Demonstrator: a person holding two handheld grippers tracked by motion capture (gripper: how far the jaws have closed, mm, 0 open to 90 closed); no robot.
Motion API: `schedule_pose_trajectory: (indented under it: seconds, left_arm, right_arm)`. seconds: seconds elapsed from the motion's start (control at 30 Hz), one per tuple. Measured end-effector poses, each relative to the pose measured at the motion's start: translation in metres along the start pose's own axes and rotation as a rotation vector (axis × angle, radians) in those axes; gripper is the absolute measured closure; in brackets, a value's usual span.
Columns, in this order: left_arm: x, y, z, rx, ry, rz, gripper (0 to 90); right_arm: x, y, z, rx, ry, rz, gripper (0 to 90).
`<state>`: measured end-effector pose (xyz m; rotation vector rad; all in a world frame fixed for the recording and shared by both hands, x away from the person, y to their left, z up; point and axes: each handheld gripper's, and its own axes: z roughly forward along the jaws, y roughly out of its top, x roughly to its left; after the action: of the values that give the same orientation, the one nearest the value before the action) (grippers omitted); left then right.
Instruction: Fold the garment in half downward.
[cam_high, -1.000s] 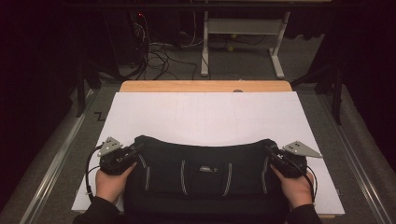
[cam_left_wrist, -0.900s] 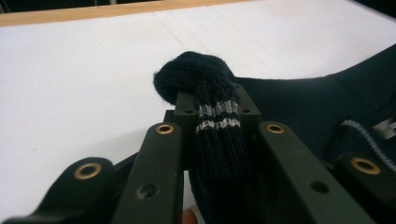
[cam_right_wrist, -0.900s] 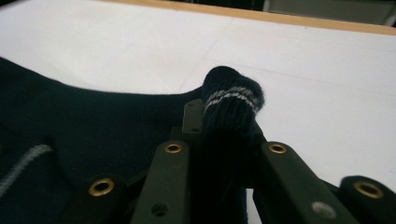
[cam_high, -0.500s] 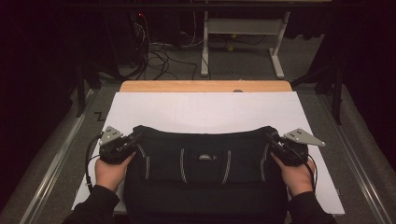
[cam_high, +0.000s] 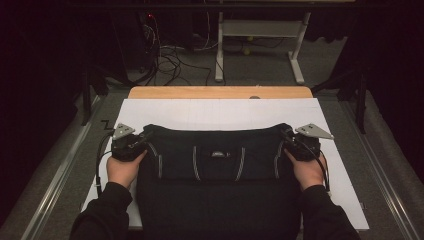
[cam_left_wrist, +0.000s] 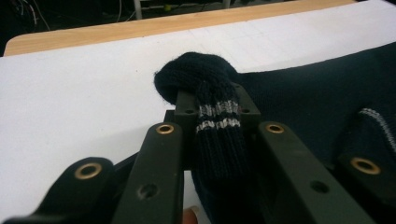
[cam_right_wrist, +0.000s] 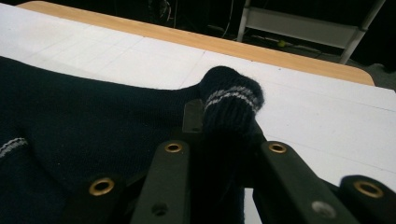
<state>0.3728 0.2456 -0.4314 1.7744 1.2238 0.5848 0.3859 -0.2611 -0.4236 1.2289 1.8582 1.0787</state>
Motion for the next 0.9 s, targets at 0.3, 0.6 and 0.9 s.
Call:
schedule_pose_trajectory:
  seconds: [0.3,0.6,0.9]
  left_arm:
    - [0.006,0.009,0.009,-0.025,0.014,-0.023,74.7]
    - [0.008,0.024,0.008,-0.048,0.022,-0.027,74.7]
    - [0.01,0.04,0.005,-0.078,0.034,-0.023,74.6]
  right_arm:
    - [-0.002,0.011,0.014,-0.003,-0.027,-0.01,80.0]
    - [-0.003,0.029,0.012,-0.033,-0.051,-0.029,79.9]
    - [-0.004,0.046,0.009,-0.064,-0.071,-0.053,79.7]
